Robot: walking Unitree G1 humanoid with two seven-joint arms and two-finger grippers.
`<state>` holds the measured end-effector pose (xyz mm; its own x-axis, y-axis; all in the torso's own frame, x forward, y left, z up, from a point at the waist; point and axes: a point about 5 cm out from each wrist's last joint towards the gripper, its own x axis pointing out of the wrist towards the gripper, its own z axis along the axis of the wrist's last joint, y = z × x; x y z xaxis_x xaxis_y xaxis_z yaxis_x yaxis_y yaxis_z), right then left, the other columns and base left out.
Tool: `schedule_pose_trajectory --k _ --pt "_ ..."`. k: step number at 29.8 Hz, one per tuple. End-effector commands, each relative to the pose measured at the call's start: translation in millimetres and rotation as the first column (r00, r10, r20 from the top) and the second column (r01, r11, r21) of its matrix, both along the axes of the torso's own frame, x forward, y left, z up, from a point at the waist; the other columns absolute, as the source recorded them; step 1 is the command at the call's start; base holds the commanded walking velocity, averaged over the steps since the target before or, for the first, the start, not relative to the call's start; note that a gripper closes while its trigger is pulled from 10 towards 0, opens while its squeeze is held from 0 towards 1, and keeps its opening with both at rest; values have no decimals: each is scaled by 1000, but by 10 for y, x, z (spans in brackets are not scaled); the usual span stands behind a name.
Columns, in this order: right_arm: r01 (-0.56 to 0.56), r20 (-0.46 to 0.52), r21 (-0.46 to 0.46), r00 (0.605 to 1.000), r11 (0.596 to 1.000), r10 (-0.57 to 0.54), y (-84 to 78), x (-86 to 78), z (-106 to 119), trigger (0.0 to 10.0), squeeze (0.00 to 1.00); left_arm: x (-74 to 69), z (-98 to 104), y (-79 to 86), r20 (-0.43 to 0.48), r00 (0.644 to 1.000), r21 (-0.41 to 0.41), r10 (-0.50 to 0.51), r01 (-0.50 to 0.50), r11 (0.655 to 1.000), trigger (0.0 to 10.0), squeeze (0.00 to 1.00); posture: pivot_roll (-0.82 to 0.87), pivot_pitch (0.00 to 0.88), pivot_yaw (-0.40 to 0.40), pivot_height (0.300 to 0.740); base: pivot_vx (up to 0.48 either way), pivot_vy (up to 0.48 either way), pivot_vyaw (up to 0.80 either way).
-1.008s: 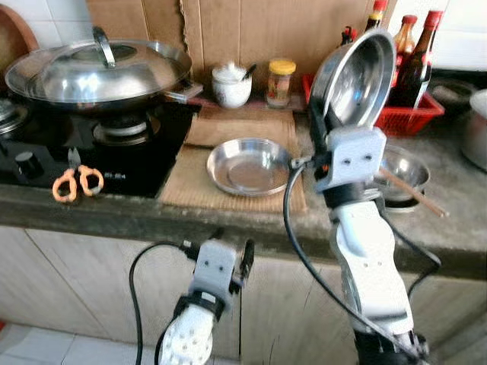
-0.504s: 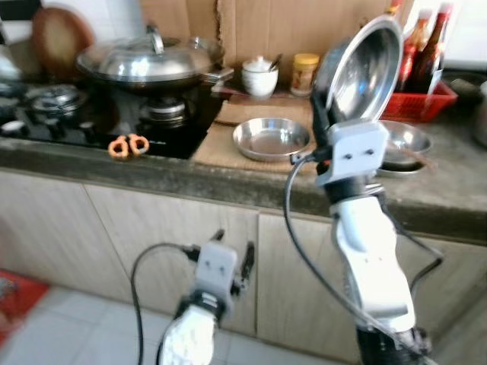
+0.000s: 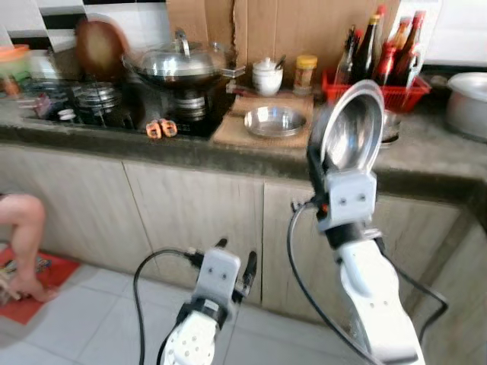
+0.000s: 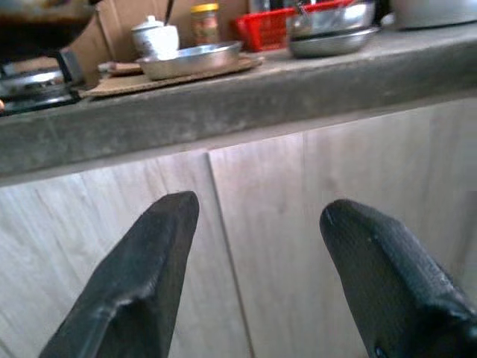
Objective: Kitchen organization
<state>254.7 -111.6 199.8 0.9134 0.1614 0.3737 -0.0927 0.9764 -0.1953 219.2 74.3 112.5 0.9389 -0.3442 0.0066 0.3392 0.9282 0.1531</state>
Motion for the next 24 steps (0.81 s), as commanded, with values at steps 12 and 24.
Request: schedule_pose_trajectory --k 12,24 --pt "-50 -215 64 975 997 63 -4 -179 -431 10000 0 11 38 13 3 1000 -14 -1 1 1000 10000 0 103 4 -28 740 0 0 0" --pt "2 -305 84 952 996 24 -92 -352 -624 10000 0 -51 29 70 -18 1000 -17 -5 5 1000 10000 0 100 0 -22 740 -104 253 -502"
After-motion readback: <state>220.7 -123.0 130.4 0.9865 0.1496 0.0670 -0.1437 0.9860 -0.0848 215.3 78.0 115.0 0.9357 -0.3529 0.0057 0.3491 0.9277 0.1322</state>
